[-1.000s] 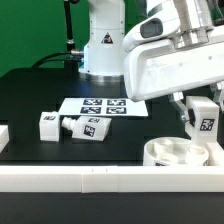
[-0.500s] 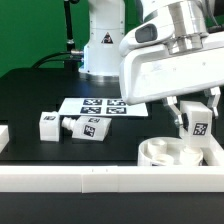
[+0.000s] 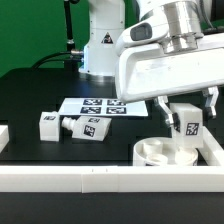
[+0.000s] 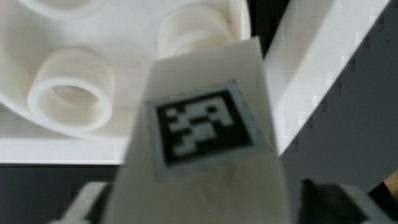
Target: Assemble stool
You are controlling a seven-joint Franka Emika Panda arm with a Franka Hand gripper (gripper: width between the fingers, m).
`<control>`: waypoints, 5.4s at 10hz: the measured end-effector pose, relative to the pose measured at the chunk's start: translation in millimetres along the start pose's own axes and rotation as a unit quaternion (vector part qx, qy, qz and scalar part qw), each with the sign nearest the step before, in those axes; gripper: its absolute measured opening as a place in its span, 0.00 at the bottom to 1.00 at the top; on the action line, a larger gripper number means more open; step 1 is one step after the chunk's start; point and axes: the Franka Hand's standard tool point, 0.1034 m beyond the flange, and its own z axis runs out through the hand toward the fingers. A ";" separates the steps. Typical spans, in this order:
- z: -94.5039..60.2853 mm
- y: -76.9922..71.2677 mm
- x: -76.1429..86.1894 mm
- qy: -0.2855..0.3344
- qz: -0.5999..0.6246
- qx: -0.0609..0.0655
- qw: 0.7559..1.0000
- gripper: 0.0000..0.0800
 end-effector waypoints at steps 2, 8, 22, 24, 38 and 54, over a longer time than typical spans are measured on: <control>-6.0 2.6 6.6 0.002 0.000 -0.001 1.000 0.80; -27.1 -2.3 23.9 -0.009 0.011 0.007 1.000 0.81; -26.4 -17.1 30.7 -0.238 -0.266 0.152 0.922 0.81; -24.8 -15.2 33.6 -0.215 -0.363 0.169 0.891 0.81; -13.0 7.7 11.8 -0.153 -0.666 0.218 0.696 0.81; -17.9 -1.2 20.9 -0.174 -0.571 0.184 0.781 0.10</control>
Offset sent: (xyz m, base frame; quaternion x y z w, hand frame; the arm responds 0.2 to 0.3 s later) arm 0.0009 -0.0186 0.0244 -0.0358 -0.0301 -0.0155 0.9988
